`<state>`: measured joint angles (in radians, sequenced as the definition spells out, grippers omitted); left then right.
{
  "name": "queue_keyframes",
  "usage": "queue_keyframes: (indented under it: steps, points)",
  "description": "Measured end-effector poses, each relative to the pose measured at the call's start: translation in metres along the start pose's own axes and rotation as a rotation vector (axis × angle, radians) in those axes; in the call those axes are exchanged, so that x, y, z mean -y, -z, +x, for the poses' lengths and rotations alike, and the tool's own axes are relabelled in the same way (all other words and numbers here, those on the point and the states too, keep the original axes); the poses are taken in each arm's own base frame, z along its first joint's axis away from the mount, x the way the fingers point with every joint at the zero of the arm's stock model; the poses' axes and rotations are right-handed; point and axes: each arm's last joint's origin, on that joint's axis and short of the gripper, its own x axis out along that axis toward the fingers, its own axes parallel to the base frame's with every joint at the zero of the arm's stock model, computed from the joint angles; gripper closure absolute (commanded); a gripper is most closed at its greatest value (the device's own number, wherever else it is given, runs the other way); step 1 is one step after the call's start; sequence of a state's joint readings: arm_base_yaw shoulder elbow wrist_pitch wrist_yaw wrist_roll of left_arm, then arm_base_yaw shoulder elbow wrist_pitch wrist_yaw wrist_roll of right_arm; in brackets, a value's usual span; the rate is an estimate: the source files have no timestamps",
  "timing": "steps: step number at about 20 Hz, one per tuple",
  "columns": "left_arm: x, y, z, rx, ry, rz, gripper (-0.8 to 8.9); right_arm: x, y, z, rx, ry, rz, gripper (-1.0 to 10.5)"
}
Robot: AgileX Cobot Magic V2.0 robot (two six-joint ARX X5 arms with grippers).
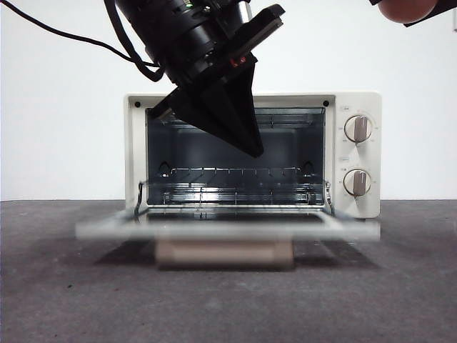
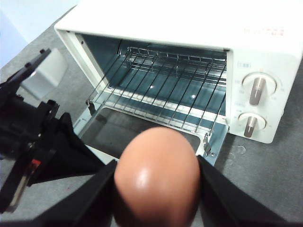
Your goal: Eggoven
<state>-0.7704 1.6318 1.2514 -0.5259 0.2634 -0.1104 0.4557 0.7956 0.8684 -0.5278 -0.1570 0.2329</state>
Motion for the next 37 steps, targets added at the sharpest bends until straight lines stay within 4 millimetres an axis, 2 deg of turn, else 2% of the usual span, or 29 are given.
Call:
queue_keyframes:
  steps: [3,7,12,15,18,22,25,28,34,37]
  points:
    - [0.004,-0.002,-0.015,0.036,0.0,0.009,8.06,0.001,0.0,0.007,-0.018,0.004,0.003,9.4]
    - [0.0,-0.008,-0.065,0.175,-0.021,-0.003,8.06,0.004,-0.001,0.028,-0.055,0.006,0.009,9.4]
    - [-0.014,0.003,-0.141,0.336,-0.104,-0.057,8.06,0.009,-0.004,0.071,-0.078,-0.035,0.026,9.4]
    - [-0.023,0.023,-0.17,0.392,-0.164,-0.101,8.07,0.014,-0.002,0.103,-0.087,-0.033,0.058,9.4]
    - [-0.028,0.054,-0.175,0.392,-0.2,-0.139,8.07,0.02,0.002,0.134,-0.074,-0.036,0.08,9.4]
    - [-0.036,0.098,-0.168,0.362,-0.24,-0.198,8.07,0.028,0.012,0.168,-0.079,-0.031,0.116,9.4]
    - [-0.036,0.118,-0.163,0.338,-0.246,-0.218,8.07,0.032,0.021,0.188,-0.076,-0.007,0.122,9.4]
    - [-0.034,0.121,-0.165,0.344,-0.246,-0.216,8.07,0.036,0.025,0.2,-0.079,0.017,0.125,9.4]
    - [-0.034,0.122,-0.165,0.341,-0.246,-0.217,8.07,0.036,0.016,0.209,-0.02,0.042,0.116,9.4]
    - [-0.034,0.122,-0.165,0.341,-0.246,-0.217,8.07,0.039,0.024,0.217,-0.055,0.055,0.121,9.4]
